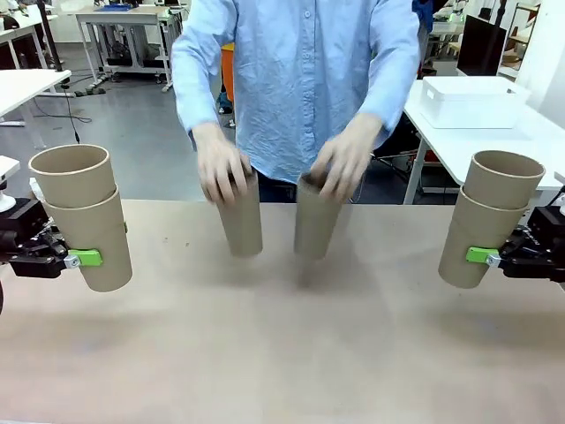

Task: Stack the cups and store them in the basket.
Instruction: Place the stack of Reusable plastic cups into the Pantry Basket.

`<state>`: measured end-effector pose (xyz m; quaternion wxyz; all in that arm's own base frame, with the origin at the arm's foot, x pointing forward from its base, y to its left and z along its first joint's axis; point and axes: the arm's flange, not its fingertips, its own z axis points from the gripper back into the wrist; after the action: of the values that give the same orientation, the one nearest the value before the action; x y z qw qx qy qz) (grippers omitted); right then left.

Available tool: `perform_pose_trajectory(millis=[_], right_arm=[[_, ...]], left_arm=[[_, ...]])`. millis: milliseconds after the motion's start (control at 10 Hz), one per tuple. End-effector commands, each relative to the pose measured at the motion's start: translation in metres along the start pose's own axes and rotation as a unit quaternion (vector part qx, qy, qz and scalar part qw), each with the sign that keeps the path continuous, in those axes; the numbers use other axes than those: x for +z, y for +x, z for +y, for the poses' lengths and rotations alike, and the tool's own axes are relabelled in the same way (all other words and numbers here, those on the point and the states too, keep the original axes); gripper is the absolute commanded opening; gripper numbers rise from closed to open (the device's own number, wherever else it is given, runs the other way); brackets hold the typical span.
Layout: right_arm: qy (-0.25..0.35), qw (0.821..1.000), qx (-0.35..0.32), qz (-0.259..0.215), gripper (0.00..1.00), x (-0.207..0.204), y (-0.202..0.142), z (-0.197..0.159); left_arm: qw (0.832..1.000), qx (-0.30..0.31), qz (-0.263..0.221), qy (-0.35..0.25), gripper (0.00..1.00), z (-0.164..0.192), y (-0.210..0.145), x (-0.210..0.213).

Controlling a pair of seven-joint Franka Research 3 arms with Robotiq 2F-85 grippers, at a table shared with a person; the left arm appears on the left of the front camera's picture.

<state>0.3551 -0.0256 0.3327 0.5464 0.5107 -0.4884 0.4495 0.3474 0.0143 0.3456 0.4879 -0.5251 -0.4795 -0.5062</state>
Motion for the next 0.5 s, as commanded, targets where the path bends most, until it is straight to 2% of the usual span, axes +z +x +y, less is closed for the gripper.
perform_pose_trajectory(millis=[0, 400], right_arm=[[-0.001, 1.0, 0.002, 0.001, 0.84, 0.0002, 0.0021, 0.0002], [-0.001, 1.0, 0.002, 0.001, 0.84, 0.0002, 0.0021, 0.0002]], left_arm=[[1.0, -0.002, -0.005, -0.001, 0.85, -0.0003, 0.0019, -0.0007], [1.0, -0.002, -0.005, -0.001, 0.85, -0.0003, 0.0019, -0.0007]])
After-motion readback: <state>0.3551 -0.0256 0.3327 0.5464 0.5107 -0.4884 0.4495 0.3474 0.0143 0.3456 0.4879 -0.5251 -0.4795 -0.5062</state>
